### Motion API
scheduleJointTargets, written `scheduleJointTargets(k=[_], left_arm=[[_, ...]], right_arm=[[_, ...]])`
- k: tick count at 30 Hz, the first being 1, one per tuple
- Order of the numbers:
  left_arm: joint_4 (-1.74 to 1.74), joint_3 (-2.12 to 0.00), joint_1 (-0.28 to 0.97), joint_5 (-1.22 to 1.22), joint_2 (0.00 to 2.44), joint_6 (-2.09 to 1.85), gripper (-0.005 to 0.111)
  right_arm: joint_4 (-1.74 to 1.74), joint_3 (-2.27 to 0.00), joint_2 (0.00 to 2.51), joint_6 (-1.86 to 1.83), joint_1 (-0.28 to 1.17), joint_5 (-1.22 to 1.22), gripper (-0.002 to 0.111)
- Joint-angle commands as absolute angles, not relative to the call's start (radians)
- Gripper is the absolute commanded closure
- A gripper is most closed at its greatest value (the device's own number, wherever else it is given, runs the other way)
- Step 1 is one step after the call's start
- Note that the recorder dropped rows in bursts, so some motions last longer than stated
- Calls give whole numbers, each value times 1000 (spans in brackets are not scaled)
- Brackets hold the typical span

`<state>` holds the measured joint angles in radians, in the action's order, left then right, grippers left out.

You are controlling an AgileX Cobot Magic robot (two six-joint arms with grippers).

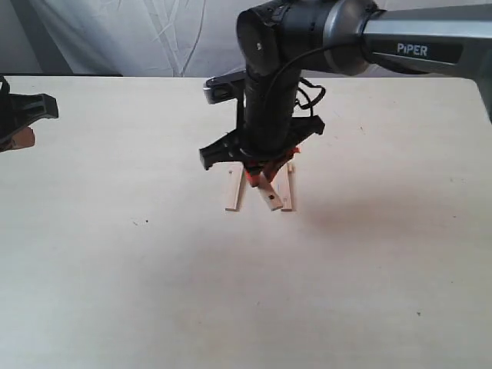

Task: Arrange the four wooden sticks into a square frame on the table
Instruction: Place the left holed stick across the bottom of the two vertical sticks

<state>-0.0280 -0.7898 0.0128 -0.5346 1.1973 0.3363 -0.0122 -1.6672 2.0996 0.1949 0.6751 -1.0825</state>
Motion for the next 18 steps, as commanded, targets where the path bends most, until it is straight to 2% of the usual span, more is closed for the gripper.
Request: scheduleJointTargets(k=[1, 5, 12, 18], left_arm=[[-37, -785, 9, -521, 1188, 336, 107], [-46, -785, 9, -519, 1188, 336, 107], [-47, -785, 9, -517, 1188, 336, 107], [-51, -785, 9, -517, 1188, 338, 107]], right_arm=[[0, -1670, 2089, -181, 645, -1057, 109], [-10, -1670, 2113, -602, 653, -985, 109], [-13, -1668, 2191, -818, 653, -946, 109], [-8, -1668, 2214, -864, 653, -937, 109]])
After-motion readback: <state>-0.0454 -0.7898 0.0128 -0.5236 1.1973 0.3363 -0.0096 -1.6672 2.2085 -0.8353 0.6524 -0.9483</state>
